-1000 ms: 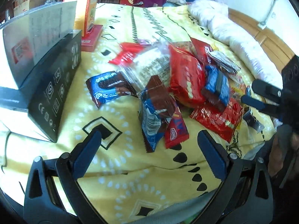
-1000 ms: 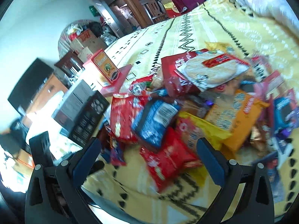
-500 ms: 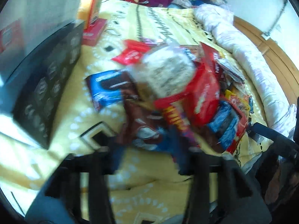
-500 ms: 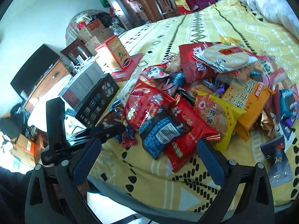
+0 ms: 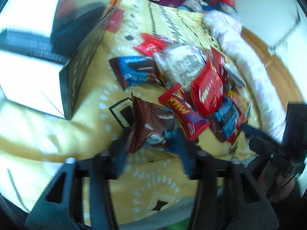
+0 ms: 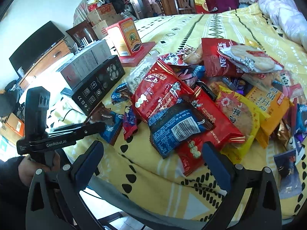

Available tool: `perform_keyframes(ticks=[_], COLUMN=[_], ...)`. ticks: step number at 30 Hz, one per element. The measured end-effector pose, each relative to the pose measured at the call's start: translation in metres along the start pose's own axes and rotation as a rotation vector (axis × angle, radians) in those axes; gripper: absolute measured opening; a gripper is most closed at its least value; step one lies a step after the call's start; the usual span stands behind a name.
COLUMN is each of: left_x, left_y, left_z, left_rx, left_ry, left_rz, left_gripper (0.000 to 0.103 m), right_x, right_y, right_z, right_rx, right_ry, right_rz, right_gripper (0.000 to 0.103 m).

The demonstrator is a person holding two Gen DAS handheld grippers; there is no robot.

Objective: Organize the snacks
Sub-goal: 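Lower the left tool onto the brown cookie packet and close it, then grasp the white round WangWang cracker packet with the right tool while the left tool holds the brown packet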

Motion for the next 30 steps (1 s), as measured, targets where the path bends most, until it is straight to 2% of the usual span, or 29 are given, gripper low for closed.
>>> perform_keyframes(ticks=[1,3,4,6,8,9,10,12,18,21,24,27,30], left_x=[0.001,0.004,0.004,0.003,0.001,0.000,0.002,0.002,0.005,0.008,0.012,0.016,0.015], left_y=[-0.001,-0.007,-0.012,-0.020,-0.026,-0.026,-0.025,-0.017,-0.013,-0.022,-0.032,-0.033,-0.032], left_z=[-0.002,-0.008,-0.010,-0.018,-0.022,-0.021,-0.018,-0.013,0.005,0.014,0.020,0.015,0.010], left_rx=[-0.039,-0.084,-0.080,-0.033,0.003,0.008,0.009,0.026,0.025,0.002,-0.022,-0.037,-0.044], left_ry=[-0.004,-0.014,-0.018,-0.013,0.000,-0.001,0.002,0.009,-0.002,-0.020,-0.031,-0.025,-0.006], left_rz=[0.031,0.056,0.044,-0.011,-0.065,-0.075,-0.076,-0.067,-0.092,-0.116,-0.147,-0.136,-0.118], left_gripper=[0.078,0.094,0.100,0.101,0.097,0.086,0.065,0.042,0.038,0.038,0.038,0.038,0.038], right_x=[0.001,0.003,0.004,0.005,0.009,0.012,0.015,0.024,0.060,0.084,0.106,0.120,0.126], right_y=[0.001,0.007,0.011,0.018,0.023,0.024,0.024,0.023,0.010,-0.009,-0.044,-0.083,-0.111], right_z=[0.000,0.000,0.000,0.000,0.002,0.003,0.004,0.004,-0.006,0.011,0.035,0.040,0.015], right_rx=[0.004,0.013,0.015,0.016,0.010,0.007,0.003,-0.021,-0.085,-0.089,-0.158,-0.247,-0.249], right_ry=[-0.005,-0.008,-0.006,-0.004,-0.013,-0.023,-0.030,-0.041,-0.050,-0.123,-0.187,-0.156,-0.008], right_rz=[-0.003,0.008,0.022,0.044,0.067,0.076,0.086,0.115,0.205,0.141,0.092,0.087,0.112], right_gripper=[0.103,0.103,0.103,0.103,0.103,0.103,0.103,0.103,0.103,0.103,0.103,0.103,0.103])
Point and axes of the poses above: each gripper's, at about its wrist camera, not at the fingertips, and z roughly against the way its jaws point, y to its left, x to its top, the point moved 7 cm from there along -z, roughly the way its jaws point, and after that the axes turned 2 degrees about -y, right-handed, at the moved point
